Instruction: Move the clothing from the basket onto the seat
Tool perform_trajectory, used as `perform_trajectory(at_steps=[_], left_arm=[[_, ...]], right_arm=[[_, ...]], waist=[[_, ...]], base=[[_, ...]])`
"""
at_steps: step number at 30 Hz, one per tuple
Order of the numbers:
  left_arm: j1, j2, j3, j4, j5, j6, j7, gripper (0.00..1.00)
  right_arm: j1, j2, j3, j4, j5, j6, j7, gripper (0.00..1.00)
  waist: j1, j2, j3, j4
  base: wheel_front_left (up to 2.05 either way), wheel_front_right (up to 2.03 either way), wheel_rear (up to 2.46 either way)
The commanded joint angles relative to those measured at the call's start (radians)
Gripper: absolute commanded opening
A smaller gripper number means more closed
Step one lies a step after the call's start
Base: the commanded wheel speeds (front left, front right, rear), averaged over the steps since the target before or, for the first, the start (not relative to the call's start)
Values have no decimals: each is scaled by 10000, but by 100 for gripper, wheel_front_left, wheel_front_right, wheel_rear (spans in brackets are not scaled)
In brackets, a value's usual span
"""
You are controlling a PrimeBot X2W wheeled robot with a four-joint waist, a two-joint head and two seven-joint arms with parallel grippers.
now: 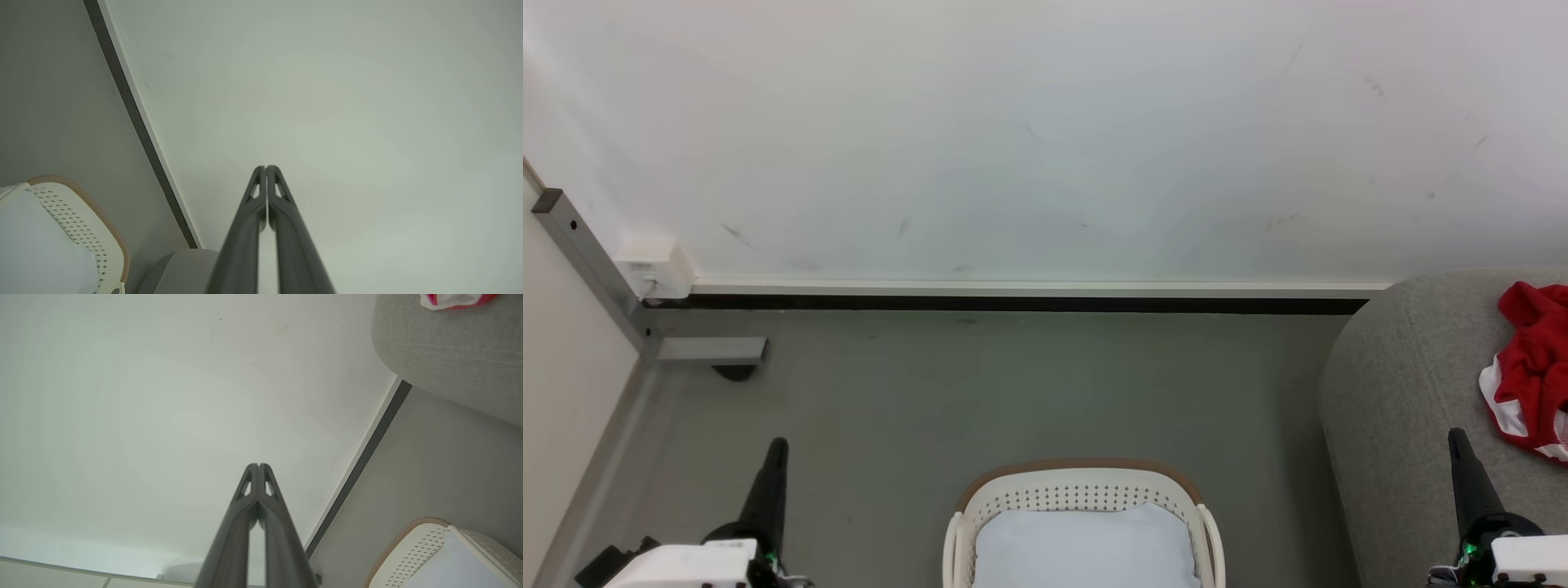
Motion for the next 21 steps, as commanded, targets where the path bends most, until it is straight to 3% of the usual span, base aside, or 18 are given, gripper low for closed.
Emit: perform_trajectory(at_steps=[1, 21], left_arm=[[-120, 20, 66, -57, -294, 38, 79, 0], [-188, -50, 168, -97, -1385, 48, 393, 0]], right_arm=[[-105, -72, -24, 32, 234, -21, 61, 0], [-192, -210, -26, 97, 1484, -24, 239, 0]], waist=[[0, 0, 1, 2], [-1, 0, 20, 29]], base=[[0, 0, 0], [0, 0, 0]])
